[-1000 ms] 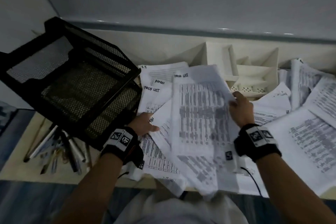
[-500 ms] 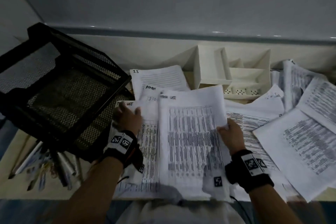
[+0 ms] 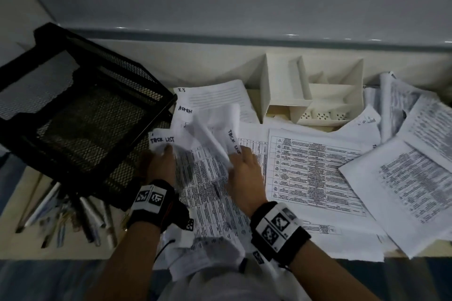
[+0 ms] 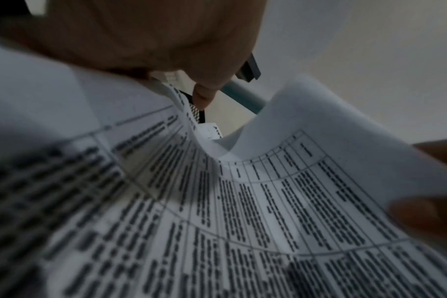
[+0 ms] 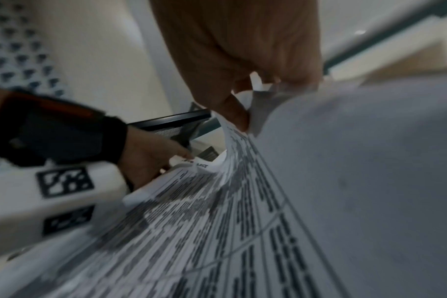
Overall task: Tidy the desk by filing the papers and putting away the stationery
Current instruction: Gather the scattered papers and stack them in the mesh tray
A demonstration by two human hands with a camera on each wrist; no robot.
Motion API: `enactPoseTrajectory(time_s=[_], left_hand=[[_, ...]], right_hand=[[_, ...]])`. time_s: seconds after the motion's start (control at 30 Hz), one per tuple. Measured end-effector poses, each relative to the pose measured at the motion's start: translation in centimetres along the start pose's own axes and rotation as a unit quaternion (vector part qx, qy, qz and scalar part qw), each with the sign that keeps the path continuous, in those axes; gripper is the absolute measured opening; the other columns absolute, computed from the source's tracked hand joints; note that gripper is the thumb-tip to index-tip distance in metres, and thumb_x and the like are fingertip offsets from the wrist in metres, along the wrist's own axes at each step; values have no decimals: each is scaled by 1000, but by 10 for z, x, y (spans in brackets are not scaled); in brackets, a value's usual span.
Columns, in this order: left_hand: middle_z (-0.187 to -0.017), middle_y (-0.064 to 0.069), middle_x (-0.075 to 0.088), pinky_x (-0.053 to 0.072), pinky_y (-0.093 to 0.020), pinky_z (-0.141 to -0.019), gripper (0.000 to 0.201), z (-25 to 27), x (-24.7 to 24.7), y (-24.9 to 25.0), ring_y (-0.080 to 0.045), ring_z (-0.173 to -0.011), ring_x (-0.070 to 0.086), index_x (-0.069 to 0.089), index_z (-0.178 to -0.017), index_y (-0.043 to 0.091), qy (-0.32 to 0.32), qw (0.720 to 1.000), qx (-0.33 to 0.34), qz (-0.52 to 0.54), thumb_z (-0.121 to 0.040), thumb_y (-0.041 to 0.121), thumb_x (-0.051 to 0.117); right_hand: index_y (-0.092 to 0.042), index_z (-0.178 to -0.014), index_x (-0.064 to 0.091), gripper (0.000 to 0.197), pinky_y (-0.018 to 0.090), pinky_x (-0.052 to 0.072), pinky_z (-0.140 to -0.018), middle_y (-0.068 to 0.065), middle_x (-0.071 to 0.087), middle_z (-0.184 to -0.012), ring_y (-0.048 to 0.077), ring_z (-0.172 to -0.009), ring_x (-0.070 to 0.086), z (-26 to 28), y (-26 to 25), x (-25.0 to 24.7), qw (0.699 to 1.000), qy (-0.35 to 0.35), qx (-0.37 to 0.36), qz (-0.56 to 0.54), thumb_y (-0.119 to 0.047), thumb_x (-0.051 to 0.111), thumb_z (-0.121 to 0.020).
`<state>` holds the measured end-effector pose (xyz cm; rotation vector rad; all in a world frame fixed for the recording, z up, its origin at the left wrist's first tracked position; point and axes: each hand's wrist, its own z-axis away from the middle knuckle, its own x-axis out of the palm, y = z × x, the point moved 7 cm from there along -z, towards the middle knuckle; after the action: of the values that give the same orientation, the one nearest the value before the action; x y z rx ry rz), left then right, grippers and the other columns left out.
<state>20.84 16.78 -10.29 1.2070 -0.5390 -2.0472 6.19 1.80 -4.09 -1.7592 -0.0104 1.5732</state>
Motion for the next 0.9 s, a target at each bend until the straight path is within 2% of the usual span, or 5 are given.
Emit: enactPoseTrajectory(time_s=[0.2, 0.33, 0.53, 0.7, 0.9], left_hand=[[-126, -13, 60, 45, -35, -97, 46, -1, 4, -13, -30, -113, 58, 54, -125, -1, -65, 995, 17, 75, -83, 13, 68], [-129, -20, 58, 42, -32, -99, 39, 7, 7, -5, -32, -118, 55, 54, -125, -4, -97, 993, 73, 3, -89, 9, 59], [-119, -15, 61, 45, -18, -83, 34, 16, -9, 35, -22, -109, 56, 54, -125, -5, -149, 968, 203, -7, -92, 1, 53], [-105, 2, 61, 51, -11, -78, 37, 32, 0, 66, 3, -86, 61, 53, -122, 7, -242, 938, 248, 4, -87, -4, 57], [-99, -6, 63, 48, -17, -71, 32, 1, 8, 55, -17, -94, 56, 56, -122, -5, -170, 973, 153, 38, -92, 5, 55]], right_hand=[[-6, -126, 49, 67, 36, 51, -81, 8, 52, -116, 22, -93, 51, 15, -9, 8, 993, -103, -5, -58, -52, 40, -79], [9, -108, 59, 26, 1, 40, -56, 12, 61, -93, 29, -85, 64, -6, 34, -33, 987, -6, 106, -118, -9, 48, -93], [-4, -94, 74, 34, 32, 43, -93, 18, 69, -109, 34, -104, 62, -88, 41, -113, 995, 67, 61, 29, 8, 47, -78], [-5, -85, 76, 27, 19, 43, -80, 15, 73, -97, 25, -98, 65, -140, -16, -87, 997, -69, -41, -11, 4, 51, -79], [2, -92, 71, 27, 24, 38, -91, 16, 68, -111, 28, -111, 58, -131, -11, -64, 991, -44, -7, -129, 6, 47, -82]])
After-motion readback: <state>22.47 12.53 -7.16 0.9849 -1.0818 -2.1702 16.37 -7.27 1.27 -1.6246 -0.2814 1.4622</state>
